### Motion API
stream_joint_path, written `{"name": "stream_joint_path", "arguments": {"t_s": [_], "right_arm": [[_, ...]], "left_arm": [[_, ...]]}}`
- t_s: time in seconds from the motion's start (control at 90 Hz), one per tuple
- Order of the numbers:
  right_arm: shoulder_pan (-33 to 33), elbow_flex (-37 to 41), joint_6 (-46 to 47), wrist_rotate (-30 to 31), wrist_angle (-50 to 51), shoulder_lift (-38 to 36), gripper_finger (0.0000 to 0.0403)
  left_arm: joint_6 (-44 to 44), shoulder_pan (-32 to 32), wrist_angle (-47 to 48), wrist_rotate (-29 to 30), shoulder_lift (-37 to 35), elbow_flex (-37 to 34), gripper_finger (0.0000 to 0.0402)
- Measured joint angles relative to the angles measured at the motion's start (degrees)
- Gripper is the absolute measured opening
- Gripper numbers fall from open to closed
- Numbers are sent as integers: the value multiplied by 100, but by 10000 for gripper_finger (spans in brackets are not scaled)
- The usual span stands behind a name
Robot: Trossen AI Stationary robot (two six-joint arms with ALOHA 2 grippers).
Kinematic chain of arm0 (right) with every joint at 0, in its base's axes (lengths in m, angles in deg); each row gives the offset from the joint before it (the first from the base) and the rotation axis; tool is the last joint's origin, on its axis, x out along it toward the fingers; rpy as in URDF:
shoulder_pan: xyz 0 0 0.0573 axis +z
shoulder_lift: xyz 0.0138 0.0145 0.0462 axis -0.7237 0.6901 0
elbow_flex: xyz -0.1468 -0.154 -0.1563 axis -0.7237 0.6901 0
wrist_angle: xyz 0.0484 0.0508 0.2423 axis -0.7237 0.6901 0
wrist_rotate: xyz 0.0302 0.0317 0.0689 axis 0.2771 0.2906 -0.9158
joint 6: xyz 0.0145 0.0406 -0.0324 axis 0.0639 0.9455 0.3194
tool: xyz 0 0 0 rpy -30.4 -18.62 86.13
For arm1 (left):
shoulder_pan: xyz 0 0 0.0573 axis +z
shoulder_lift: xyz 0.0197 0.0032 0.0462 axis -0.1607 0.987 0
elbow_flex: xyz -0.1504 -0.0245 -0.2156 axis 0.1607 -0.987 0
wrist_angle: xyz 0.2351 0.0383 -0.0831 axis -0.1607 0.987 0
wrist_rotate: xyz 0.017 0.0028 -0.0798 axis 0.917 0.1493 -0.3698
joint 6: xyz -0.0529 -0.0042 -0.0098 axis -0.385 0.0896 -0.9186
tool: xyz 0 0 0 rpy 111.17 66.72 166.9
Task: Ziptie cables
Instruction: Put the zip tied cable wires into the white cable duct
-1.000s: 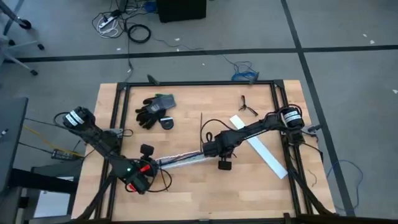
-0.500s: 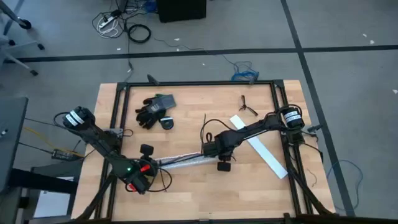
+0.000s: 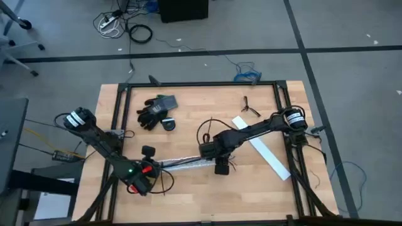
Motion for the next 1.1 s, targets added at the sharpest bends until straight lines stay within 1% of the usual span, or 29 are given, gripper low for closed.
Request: {"name": "stream_joint_path", "arguments": {"t_s": [0.067,0.256,0.411,0.467,0.567,0.611,0.722,0.878,1.1], "right_arm": [[4,-93,-55,28,78,2,117],[-20,-388,-125,398,257,1,116],[-50,-586,-207,498,211,0,106],[-54,-598,-205,529,102,0,89],[-59,-596,-228,539,43,0,24],[-59,-582,-262,550,-63,0,11],[-59,-521,-270,550,-327,0,2],[-68,-510,-293,557,-579,111,1],[-76,-502,-398,527,-691,783,0]], "left_arm": [[-1,0,8,-4,0,0,0],[1,0,18,-20,2,0,0],[-2,0,21,-31,2,-1,0],[-3,0,21,-33,2,0,0],[-4,0,21,-37,2,-1,0],[-5,0,21,-39,2,0,0],[-5,0,23,-42,2,0,0],[-12,0,25,-61,2,-2,0],[-19,-2,29,-77,2,0,0]]}}
